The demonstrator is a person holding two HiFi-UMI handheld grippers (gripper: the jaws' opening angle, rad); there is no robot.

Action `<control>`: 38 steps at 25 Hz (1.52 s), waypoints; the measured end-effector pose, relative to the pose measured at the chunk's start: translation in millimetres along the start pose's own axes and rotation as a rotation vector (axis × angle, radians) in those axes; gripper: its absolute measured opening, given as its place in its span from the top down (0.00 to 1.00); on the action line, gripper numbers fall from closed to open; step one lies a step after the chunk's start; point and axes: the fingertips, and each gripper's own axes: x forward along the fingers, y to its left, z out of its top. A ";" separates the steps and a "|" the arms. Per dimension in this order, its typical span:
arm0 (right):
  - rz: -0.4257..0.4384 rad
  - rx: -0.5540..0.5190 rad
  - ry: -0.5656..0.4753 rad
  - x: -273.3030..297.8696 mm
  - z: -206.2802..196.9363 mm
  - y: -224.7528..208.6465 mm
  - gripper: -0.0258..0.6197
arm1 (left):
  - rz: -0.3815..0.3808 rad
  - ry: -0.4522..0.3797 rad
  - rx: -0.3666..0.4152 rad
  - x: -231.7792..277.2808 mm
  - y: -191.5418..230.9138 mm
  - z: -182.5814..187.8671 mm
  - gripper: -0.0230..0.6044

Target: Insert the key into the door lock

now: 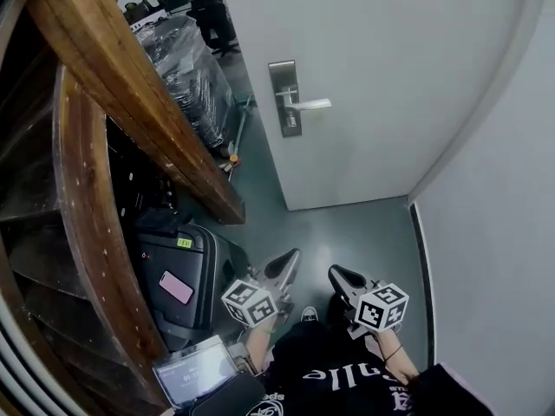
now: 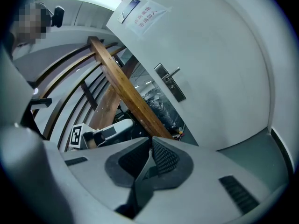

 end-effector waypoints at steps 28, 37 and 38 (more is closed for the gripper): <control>0.114 0.000 0.025 -251.0 -97.4 2.0 0.91 | 0.123 -0.078 -0.019 -78.3 -254.2 -156.8 0.96; 0.173 -0.001 0.001 -262.5 -106.8 20.7 0.91 | 0.143 -0.049 0.074 -81.7 -278.7 -147.1 0.96; 0.171 0.000 -0.004 -262.0 -106.4 22.3 0.91 | 0.138 -0.050 0.075 -83.6 -280.0 -145.9 0.96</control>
